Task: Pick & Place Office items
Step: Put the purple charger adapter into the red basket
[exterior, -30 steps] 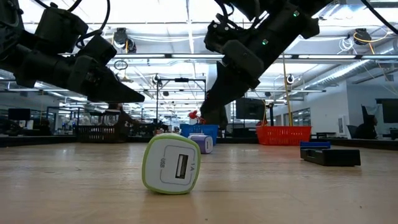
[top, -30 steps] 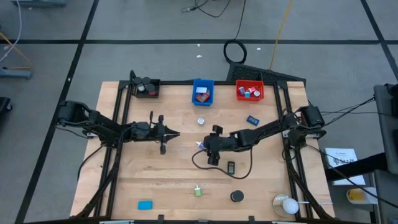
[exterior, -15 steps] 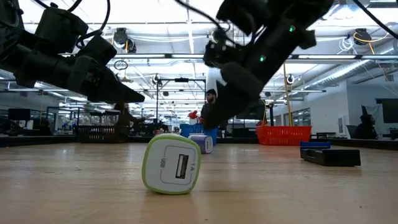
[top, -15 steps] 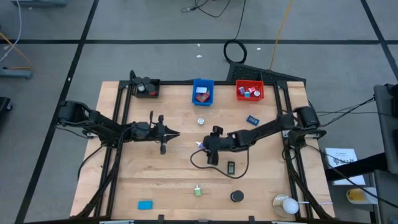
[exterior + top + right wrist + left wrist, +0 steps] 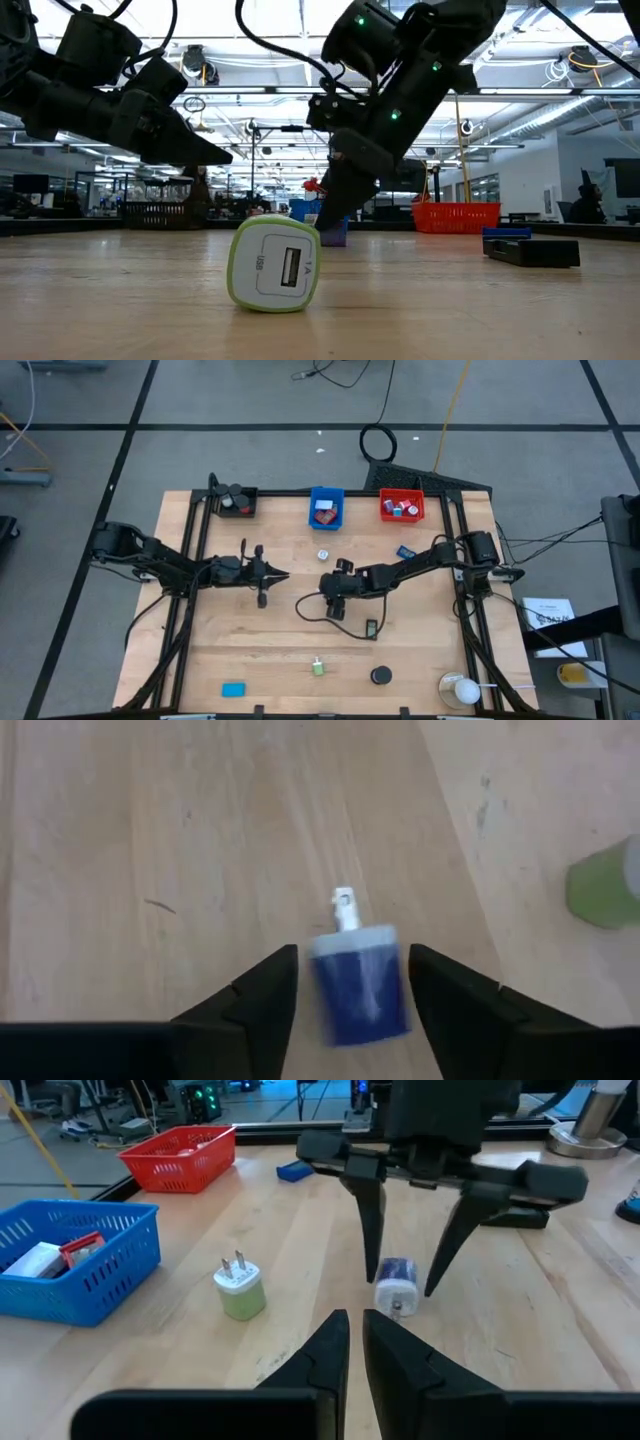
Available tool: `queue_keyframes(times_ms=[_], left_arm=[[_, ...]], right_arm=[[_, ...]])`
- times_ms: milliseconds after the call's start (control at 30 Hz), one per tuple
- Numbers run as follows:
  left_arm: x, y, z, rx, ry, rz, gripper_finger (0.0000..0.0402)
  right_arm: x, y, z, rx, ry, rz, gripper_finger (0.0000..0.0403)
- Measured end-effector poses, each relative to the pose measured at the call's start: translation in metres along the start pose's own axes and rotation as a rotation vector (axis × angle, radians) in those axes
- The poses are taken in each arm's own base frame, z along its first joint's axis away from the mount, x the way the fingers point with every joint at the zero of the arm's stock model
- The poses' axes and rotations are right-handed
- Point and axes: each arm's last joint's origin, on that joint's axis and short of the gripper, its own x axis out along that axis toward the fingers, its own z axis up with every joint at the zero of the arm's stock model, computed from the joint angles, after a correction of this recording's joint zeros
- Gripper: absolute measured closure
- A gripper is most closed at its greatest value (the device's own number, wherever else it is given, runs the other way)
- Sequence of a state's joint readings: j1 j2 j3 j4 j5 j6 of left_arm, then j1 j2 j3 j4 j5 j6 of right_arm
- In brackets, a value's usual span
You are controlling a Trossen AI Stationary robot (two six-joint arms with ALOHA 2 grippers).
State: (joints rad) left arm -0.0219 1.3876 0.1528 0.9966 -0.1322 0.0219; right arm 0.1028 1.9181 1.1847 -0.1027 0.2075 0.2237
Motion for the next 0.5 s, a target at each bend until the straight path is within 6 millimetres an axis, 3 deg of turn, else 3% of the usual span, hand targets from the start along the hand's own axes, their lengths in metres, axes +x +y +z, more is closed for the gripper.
queue_keyframes(times_ms=[300, 500], left_arm=[[0.0, 0.0, 0.0, 0.0, 0.0, 0.0, 0.036], [0.0, 0.0001, 0.0, 0.0, 0.0, 0.0, 0.036]], right_arm=[[-0.0001, -0.0007, -0.0007, -0.035, 0.009, 0.0, 0.0268], [-0.0036, -0.0012, 0.0003, -0.054, 0.011, 0.0, 0.0272]])
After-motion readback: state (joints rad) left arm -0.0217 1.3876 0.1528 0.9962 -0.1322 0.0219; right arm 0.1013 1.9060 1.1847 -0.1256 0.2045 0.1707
